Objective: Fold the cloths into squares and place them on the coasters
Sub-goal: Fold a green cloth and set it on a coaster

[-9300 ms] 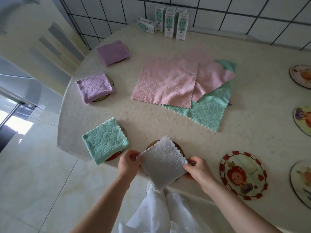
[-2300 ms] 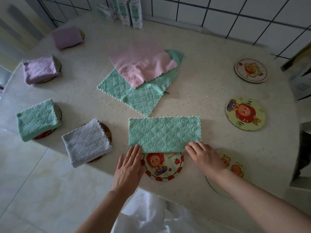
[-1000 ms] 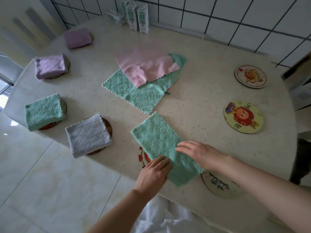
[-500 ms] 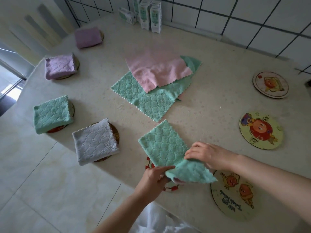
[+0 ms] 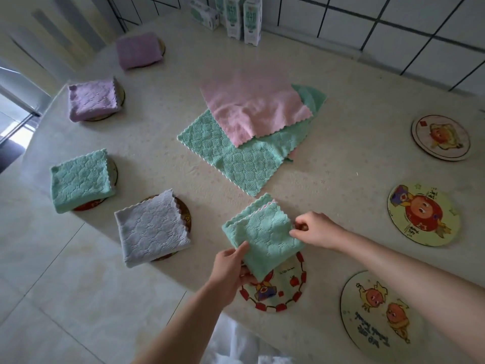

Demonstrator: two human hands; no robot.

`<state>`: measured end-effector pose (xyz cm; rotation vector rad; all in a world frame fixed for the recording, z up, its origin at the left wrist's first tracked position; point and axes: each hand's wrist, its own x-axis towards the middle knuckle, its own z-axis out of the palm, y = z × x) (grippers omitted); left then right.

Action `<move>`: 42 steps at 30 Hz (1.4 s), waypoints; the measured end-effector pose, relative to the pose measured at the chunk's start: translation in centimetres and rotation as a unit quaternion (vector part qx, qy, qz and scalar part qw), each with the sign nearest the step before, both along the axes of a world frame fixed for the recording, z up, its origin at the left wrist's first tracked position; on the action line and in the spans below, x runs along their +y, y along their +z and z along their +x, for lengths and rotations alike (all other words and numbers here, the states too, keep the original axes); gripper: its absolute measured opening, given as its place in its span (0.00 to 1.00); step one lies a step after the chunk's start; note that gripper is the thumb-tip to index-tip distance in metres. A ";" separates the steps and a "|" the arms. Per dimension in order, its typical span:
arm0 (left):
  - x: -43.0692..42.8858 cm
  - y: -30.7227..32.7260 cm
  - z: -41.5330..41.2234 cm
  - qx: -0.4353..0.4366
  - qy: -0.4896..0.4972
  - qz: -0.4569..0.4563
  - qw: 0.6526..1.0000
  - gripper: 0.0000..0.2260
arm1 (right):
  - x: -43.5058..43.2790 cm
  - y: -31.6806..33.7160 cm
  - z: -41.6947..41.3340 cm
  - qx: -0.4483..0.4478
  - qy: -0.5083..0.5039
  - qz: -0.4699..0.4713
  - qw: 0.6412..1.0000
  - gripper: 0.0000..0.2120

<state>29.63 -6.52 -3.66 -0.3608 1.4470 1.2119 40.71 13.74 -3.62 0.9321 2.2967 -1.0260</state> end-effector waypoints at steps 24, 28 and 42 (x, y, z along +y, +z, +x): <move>0.9 -2.1 -6.2 0.421 -0.099 -0.114 0.894 0.04 | -2.0 -2.2 -4.8 0.097 -0.164 0.106 0.976 0.08; 0.8 -1.6 -5.3 0.546 -0.192 -0.112 0.808 0.07 | -2.5 -2.0 -5.2 0.077 -0.157 0.160 0.971 0.09; -1.1 -3.0 -4.7 0.648 -0.422 -0.005 0.634 0.22 | -5.4 -2.1 2.0 0.116 -0.184 0.221 0.951 0.18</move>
